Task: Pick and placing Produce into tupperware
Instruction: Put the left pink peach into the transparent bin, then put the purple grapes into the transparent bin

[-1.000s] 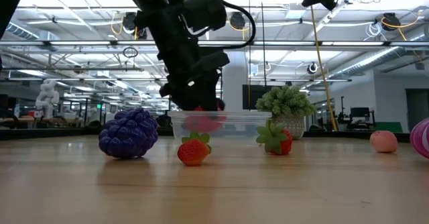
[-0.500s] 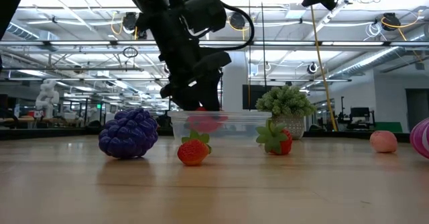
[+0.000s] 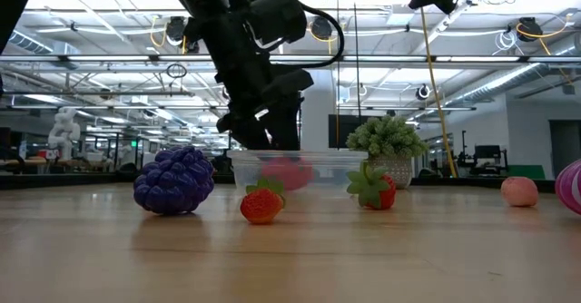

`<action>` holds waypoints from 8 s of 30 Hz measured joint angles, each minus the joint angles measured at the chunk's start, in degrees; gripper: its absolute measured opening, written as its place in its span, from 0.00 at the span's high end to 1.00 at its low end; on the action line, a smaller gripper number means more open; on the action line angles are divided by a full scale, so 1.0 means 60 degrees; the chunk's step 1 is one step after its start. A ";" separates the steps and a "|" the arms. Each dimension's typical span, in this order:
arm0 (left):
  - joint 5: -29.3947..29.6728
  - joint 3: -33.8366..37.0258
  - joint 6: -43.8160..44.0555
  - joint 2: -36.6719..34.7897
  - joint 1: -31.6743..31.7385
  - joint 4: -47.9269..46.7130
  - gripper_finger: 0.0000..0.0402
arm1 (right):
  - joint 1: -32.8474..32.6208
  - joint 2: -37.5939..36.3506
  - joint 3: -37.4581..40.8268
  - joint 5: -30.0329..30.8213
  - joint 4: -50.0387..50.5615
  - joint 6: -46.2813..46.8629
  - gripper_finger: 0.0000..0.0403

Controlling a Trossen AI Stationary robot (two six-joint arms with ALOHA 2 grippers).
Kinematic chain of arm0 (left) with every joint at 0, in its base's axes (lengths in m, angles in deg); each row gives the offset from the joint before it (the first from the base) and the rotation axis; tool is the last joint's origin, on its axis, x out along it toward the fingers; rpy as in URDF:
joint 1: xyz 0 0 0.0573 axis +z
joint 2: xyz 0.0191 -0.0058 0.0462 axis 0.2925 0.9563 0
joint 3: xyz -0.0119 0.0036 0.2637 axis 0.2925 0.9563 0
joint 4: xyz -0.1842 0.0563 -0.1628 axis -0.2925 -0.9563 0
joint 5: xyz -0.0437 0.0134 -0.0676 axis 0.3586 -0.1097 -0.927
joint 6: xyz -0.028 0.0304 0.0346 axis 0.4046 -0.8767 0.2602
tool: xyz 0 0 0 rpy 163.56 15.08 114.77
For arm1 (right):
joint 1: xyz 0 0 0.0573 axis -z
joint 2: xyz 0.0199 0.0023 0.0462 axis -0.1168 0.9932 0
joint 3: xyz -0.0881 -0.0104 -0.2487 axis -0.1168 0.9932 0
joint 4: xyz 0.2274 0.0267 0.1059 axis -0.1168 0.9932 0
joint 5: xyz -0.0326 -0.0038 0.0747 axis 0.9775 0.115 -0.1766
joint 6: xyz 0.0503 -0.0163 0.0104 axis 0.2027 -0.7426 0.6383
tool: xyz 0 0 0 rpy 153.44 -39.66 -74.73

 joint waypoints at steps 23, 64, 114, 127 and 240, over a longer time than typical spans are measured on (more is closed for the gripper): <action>0.1276 -0.0042 -0.0063 -0.3961 -0.1638 -0.3393 0.25 | -0.0001 -0.0003 0.0000 -0.0007 0.0033 0.0269 0.99; 0.0790 0.0208 0.2106 -0.0639 -0.2573 -0.5486 0.25 | -0.0067 0.0000 0.0000 -0.1035 -0.0364 0.0608 0.99; -0.0120 0.1370 0.2321 -0.0641 -0.2437 -0.3246 0.55 | -0.0067 -0.0002 0.0000 -0.1038 -0.1009 0.0761 0.99; -0.0138 0.1370 0.2325 -0.0641 -0.2437 -0.3383 0.66 | -0.0069 -0.0002 0.0000 -0.1038 -0.1009 0.0761 0.99; 0.0418 -0.4420 -0.3745 0.1364 0.0482 -0.3426 0.46 | -0.0045 -0.0769 0.0004 0.0330 0.0078 -0.0748 0.99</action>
